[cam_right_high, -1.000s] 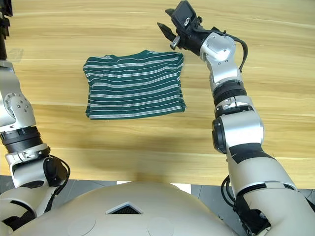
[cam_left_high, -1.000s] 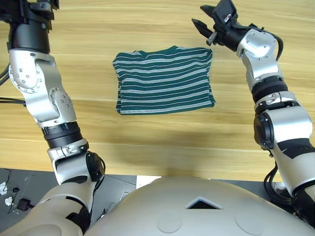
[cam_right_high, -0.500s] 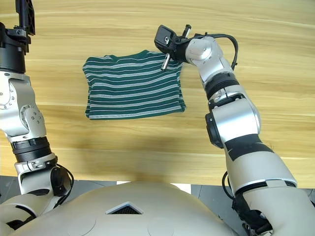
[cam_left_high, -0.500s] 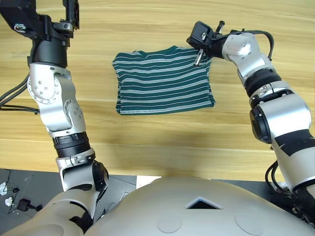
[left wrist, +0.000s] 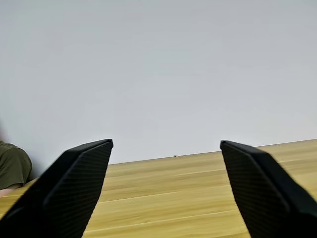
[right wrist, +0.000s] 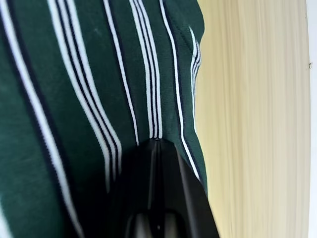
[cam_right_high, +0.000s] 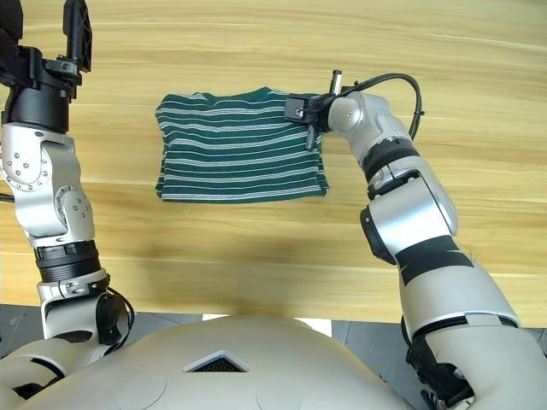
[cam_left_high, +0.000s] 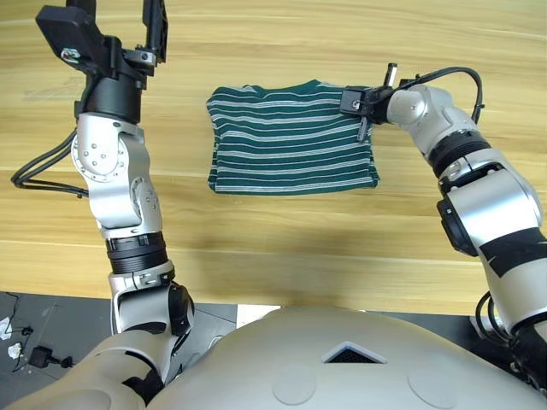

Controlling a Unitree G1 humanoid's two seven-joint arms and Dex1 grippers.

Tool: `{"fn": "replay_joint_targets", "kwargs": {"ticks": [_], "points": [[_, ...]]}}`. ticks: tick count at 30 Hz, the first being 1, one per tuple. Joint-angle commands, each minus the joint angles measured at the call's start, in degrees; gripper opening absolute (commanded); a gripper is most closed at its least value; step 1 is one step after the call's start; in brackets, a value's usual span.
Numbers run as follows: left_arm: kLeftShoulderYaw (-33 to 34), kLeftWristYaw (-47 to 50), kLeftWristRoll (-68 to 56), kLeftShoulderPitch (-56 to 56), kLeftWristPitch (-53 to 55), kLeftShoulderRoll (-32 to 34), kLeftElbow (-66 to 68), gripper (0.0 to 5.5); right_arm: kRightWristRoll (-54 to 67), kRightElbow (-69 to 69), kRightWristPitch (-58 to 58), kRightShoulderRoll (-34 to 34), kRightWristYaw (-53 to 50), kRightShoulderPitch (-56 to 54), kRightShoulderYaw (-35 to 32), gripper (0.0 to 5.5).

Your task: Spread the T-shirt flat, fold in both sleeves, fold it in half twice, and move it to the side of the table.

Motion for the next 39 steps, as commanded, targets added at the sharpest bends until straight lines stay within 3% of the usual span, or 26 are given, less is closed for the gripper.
{"fn": "replay_joint_targets", "kwargs": {"ticks": [1,4,12,14,18,21,26,35,39], "points": [[-0.48,0.24,1.55,0.51,-0.37,-0.17,-0.19,4.04,-0.57,1.35,0.51,-4.15,1.75,2.32,-0.32,0.03],[0.13,-0.35,-0.96,0.52,1.00,-0.88,-0.82,4.04,-0.34,0.74,-1.45,-7.99,5.11,2.91,-0.59,0.03],[0.90,-0.65,-2.63,1.13,2.89,-0.73,-2.88,4.04,6.88,-9.67,-8.74,-19.40,33.00,7.38,-3.87,0.03],[0.78,-0.78,-2.76,1.63,3.39,-0.84,-3.91,4.04,11.23,-20.20,-9.27,-23.51,42.15,12.50,-4.54,0.03],[0.76,-0.47,-3.45,3.20,4.82,-1.05,-8.05,4.04,25.77,-55.17,0.89,-32.36,57.66,28.72,-5.95,0.03],[0.12,-0.55,-5.18,3.01,6.46,-1.99,-9.58,4.04,33.00,-73.47,7.95,-33.98,58.38,38.88,-6.27,0.03],[0.84,-0.76,-6.73,3.66,8.27,-2.16,-11.08,4.04,39.26,-90.27,15.50,-30.52,53.28,48.65,-6.35,0.03],[-0.93,-0.24,-6.00,5.89,9.22,-4.04,-12.50,4.04,42.99,-95.57,20.81,-24.00,42.51,54.53,-6.81,0.03],[-1.14,-0.71,-5.90,6.20,8.92,-4.17,-12.36,4.04,48.03,-92.92,23.92,-25.98,45.00,53.17,-9.82,0.03]]}}
